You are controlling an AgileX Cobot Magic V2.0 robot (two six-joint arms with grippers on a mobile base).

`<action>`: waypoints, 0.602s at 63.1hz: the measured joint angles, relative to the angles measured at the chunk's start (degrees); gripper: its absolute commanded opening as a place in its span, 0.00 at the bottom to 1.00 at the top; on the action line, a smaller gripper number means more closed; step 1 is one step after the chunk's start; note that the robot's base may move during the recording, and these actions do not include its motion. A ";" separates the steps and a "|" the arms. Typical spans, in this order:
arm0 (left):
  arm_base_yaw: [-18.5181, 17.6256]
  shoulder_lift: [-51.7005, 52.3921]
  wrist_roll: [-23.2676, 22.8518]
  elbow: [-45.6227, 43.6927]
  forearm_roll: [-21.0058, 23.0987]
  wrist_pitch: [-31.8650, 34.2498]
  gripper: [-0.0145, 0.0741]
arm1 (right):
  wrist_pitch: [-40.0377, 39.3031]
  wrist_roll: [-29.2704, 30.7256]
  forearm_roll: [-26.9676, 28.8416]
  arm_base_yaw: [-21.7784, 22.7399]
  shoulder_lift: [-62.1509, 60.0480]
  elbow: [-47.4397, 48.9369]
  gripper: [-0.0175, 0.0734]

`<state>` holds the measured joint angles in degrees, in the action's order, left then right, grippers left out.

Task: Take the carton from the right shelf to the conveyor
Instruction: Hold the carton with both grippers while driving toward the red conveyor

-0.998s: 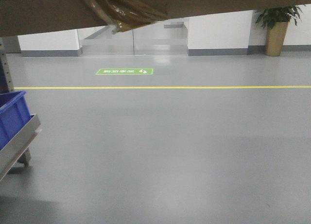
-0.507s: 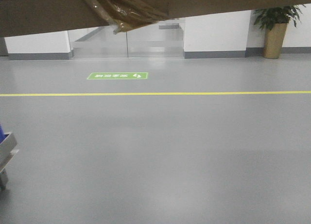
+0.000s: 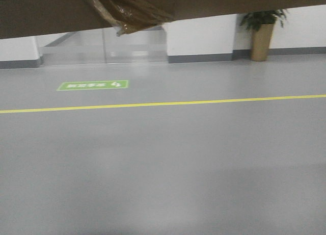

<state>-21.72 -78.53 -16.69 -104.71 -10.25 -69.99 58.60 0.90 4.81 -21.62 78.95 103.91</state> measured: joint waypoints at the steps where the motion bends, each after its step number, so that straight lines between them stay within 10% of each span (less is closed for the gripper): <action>1: 0.00 0.00 0.00 0.00 0.00 0.00 0.15 | 0.00 0.00 0.00 0.00 0.00 0.00 0.12; 38: 0.00 0.00 0.00 0.00 0.00 0.00 0.15 | 0.00 0.00 0.00 0.00 0.10 0.00 0.12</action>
<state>-21.72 -78.53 -16.69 -104.71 -10.25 -69.99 58.60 0.90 4.81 -21.62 79.05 103.91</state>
